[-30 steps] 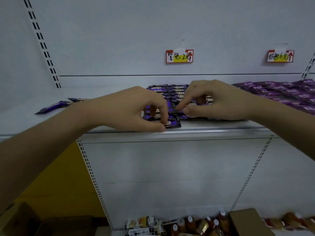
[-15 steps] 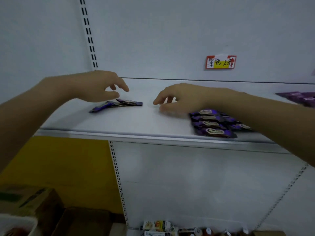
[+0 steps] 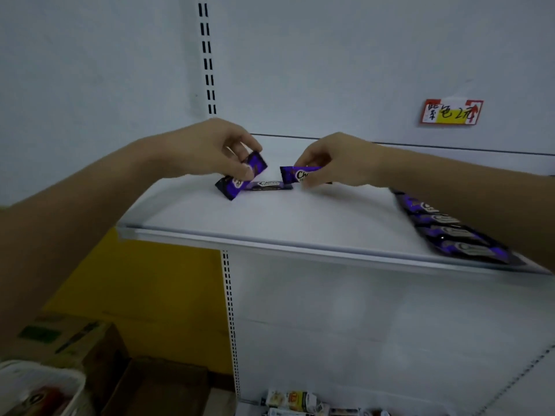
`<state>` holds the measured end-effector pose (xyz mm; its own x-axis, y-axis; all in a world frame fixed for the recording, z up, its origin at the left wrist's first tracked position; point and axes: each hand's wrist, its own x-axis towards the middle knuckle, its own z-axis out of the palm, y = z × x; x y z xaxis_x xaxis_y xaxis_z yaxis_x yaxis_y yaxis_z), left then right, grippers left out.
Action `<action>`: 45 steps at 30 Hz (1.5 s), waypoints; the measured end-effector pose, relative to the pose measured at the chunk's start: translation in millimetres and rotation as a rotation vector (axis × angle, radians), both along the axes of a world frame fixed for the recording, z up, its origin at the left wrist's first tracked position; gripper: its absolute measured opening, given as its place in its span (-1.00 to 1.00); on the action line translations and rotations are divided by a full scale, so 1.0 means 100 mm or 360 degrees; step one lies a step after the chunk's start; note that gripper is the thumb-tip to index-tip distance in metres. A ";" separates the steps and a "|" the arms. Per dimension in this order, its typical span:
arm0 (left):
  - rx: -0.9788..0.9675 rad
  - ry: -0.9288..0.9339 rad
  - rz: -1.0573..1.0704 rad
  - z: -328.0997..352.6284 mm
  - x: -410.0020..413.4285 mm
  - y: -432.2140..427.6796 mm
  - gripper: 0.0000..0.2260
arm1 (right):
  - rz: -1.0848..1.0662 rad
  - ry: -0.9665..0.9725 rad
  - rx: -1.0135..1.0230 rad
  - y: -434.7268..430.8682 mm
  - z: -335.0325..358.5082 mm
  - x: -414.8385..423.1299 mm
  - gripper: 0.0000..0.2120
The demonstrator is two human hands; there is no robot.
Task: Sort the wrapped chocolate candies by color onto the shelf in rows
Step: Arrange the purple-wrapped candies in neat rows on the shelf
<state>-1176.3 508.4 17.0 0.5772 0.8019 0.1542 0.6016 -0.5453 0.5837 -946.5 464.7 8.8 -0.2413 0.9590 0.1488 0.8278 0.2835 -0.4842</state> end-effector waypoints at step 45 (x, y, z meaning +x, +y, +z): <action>-0.0206 -0.0497 -0.0532 0.12 2.05 -1.01 -0.78 | 0.0114 -0.0079 0.0606 -1.94 -0.29 1.85 -0.83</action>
